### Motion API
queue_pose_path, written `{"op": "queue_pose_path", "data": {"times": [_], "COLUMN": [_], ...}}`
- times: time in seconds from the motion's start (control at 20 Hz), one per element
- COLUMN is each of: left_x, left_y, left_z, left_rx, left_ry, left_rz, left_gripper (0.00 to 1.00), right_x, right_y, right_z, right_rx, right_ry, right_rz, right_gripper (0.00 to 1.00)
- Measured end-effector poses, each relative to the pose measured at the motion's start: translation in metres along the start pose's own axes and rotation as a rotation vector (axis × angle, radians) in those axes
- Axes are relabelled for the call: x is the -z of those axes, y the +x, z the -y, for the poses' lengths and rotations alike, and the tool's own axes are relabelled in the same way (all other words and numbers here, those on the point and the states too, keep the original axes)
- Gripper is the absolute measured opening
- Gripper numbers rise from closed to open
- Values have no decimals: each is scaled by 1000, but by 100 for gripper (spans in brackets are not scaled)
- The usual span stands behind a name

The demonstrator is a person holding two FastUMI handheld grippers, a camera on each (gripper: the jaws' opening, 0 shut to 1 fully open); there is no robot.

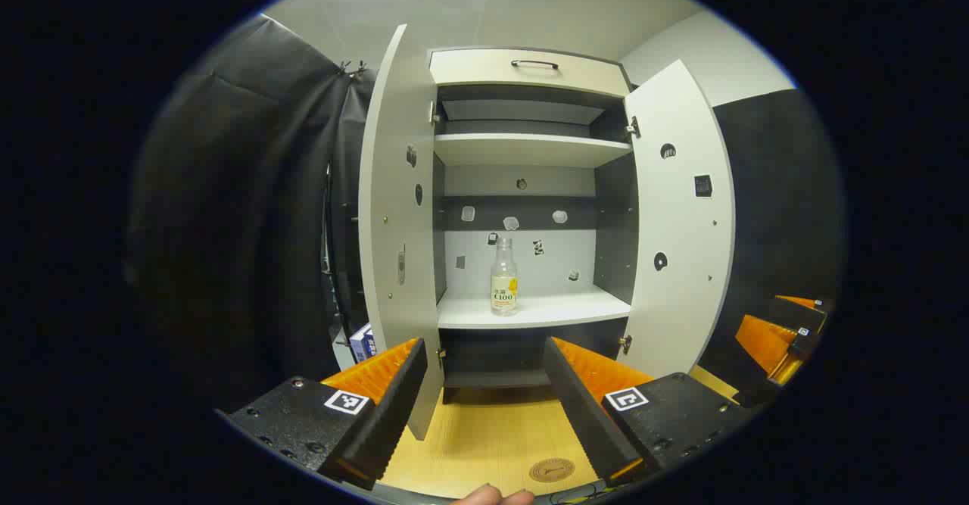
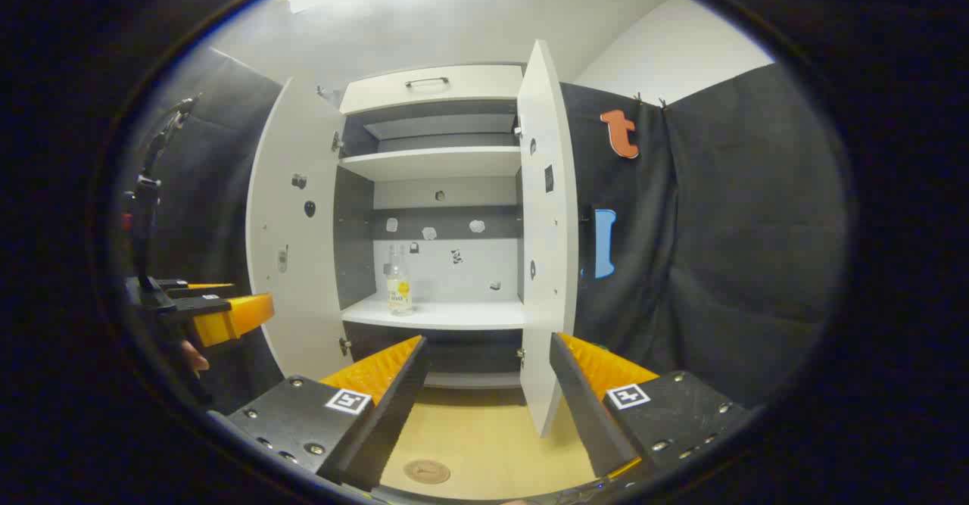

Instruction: Grasp the bottle in the cabinet with the left hand and place it on the coaster, then close the right door with the right hand and the left door with the left hand.

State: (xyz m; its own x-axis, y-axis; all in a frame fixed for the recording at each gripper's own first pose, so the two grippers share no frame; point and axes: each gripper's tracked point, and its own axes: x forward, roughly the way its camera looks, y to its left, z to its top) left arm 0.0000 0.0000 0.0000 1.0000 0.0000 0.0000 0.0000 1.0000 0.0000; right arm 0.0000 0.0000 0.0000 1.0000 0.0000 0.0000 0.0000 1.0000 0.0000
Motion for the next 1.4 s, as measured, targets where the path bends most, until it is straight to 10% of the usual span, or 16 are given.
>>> {"op": "queue_pose_path", "data": {"times": [0.75,1.4], "left_x": [-7,15], "left_y": [49,240], "left_z": [-5,9], "left_rx": [44,108], "left_ry": [16,6], "left_rz": [-32,-56], "left_gripper": [97,100], "right_x": [-16,-49], "right_y": [52,114], "right_z": [-16,-49], "right_rx": [-16,7], "right_ry": [31,10], "right_rz": [36,83], "right_gripper": [97,97]}}
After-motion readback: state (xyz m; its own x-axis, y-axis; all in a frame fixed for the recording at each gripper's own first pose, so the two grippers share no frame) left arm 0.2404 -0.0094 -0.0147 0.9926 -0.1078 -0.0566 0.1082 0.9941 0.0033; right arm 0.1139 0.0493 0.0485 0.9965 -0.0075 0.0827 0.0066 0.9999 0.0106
